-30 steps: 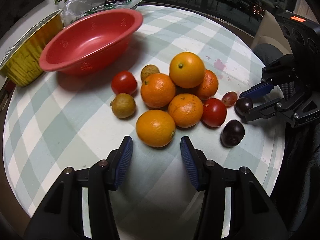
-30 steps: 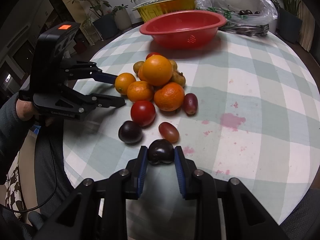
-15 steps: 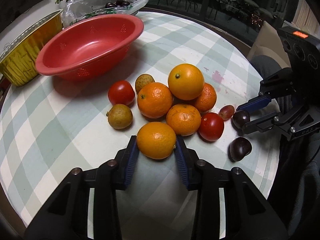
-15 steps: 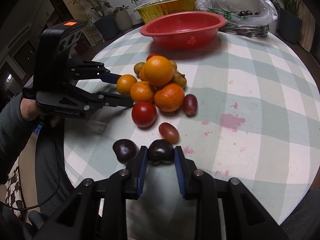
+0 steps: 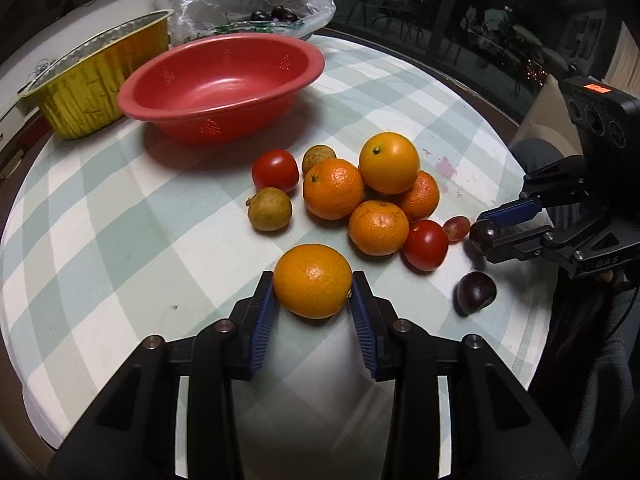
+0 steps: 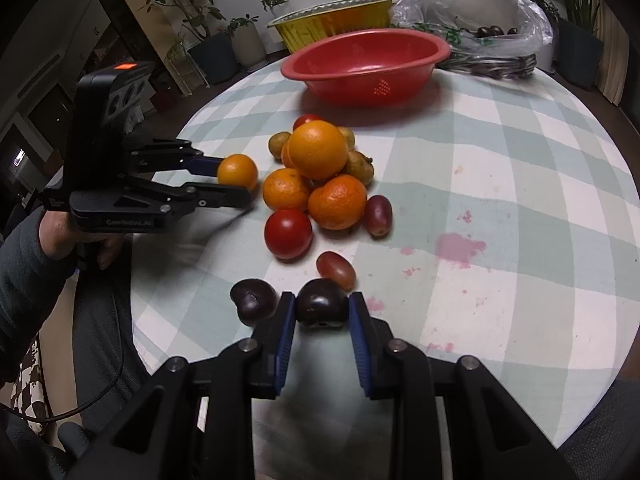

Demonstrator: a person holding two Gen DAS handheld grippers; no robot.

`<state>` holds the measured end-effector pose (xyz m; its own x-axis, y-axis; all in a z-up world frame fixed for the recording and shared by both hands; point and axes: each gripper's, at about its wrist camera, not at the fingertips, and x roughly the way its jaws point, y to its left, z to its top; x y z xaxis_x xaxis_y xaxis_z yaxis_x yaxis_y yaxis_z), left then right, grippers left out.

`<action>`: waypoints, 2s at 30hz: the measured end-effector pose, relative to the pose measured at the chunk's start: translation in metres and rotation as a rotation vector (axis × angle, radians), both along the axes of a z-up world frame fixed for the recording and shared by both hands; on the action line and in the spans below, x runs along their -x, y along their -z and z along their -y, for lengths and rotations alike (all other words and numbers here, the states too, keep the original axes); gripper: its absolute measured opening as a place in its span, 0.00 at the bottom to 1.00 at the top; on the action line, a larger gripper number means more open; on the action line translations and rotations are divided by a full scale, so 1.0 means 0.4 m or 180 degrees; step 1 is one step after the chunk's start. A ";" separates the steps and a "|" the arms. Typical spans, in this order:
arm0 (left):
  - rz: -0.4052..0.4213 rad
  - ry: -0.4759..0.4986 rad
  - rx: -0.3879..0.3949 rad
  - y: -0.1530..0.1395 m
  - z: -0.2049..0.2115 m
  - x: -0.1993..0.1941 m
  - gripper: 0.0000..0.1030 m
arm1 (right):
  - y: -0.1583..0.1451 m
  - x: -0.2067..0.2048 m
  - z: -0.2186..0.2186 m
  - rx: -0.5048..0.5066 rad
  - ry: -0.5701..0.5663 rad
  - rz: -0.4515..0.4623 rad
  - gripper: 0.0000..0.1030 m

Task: Organize fruits
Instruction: 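Carry orange and plum into the red bowl and open both grippers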

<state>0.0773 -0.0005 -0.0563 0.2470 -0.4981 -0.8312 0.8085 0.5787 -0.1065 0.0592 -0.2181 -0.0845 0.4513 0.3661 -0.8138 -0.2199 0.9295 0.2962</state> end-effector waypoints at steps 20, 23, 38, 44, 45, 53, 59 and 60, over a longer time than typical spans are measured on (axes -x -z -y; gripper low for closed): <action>0.0416 -0.0595 0.0221 -0.219 0.102 -0.239 0.34 | -0.241 -0.271 0.106 -0.0014 0.0080 0.0680 0.28; 0.0373 -0.0739 0.0036 -0.189 0.135 -0.322 0.34 | -0.239 -0.366 0.097 0.0063 0.0037 0.0642 0.28; 0.0175 -0.0680 -0.0353 -0.064 0.227 -0.441 0.34 | -0.119 -0.609 0.047 0.0563 -0.0105 0.0274 0.28; 0.0127 -0.0643 -0.0471 -0.026 0.249 -0.450 0.35 | -0.086 -0.635 0.035 0.0680 -0.0116 0.0172 0.29; 0.0134 -0.0648 -0.0467 -0.026 0.249 -0.448 0.38 | -0.082 -0.633 0.029 0.0717 -0.0130 0.0178 0.29; 0.0203 -0.0678 -0.0443 -0.035 0.249 -0.445 0.60 | -0.080 -0.638 0.017 0.0780 -0.0140 0.0230 0.47; 0.0231 -0.0740 -0.0323 -0.074 0.206 -0.397 0.69 | -0.108 -0.616 0.027 0.0732 -0.0106 0.0319 0.57; 0.0244 -0.0757 -0.0274 -0.084 0.198 -0.384 0.73 | -0.113 -0.611 0.030 0.0703 -0.0096 0.0336 0.60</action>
